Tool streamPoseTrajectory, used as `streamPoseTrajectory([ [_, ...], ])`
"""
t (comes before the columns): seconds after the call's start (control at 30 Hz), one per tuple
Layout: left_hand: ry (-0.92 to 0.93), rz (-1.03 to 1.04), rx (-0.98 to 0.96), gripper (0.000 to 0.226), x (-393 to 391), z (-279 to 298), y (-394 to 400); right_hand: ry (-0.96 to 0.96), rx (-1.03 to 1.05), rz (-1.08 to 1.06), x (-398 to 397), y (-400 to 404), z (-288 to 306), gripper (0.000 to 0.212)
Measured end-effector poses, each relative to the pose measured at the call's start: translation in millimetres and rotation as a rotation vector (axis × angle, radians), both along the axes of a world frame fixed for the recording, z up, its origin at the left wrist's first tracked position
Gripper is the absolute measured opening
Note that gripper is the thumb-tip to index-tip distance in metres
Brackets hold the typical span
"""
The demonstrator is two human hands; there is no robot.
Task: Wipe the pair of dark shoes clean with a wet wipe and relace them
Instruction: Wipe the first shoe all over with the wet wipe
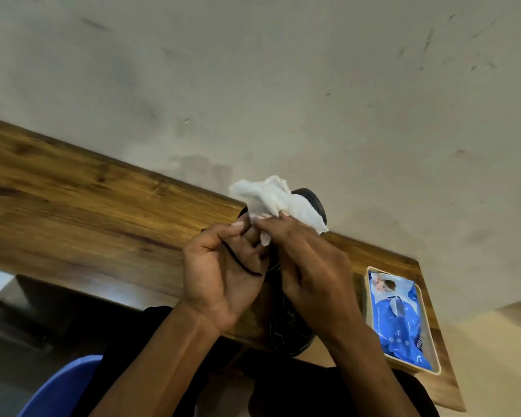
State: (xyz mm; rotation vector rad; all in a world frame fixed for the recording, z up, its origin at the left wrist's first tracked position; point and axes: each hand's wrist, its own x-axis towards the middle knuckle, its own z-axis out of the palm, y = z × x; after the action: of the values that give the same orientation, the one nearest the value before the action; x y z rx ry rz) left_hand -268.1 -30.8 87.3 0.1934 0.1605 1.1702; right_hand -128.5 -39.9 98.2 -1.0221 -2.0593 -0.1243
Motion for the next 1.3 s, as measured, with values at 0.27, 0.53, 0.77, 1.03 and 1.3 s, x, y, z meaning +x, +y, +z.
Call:
streamPoseTrajectory([
  [0.27,-0.034,-0.005,0.039,0.055,-1.5,-0.3,-2.3,0.196,0.051,-0.082,11.4,11.3,-3.1,0.028],
  [0.53,0.198,0.109,-0.123,0.029,3.5,0.3,4.4,0.307,0.012,-0.027,-11.9,7.4,-14.5,0.028],
  [0.77,0.146,0.188,-0.176,0.029,3.0,3.0,7.7,0.349,-0.059,-0.137,5.9,24.6,-14.2,0.029],
  [1.03,0.131,0.162,-0.203,0.026,0.5,4.1,9.9,0.193,-0.015,-0.105,-13.4,2.6,-14.1,0.034],
  [1.3,0.215,0.215,-0.244,0.033,-2.8,9.8,8.3,0.422,-0.106,-0.144,2.1,33.7,-16.4,0.037],
])
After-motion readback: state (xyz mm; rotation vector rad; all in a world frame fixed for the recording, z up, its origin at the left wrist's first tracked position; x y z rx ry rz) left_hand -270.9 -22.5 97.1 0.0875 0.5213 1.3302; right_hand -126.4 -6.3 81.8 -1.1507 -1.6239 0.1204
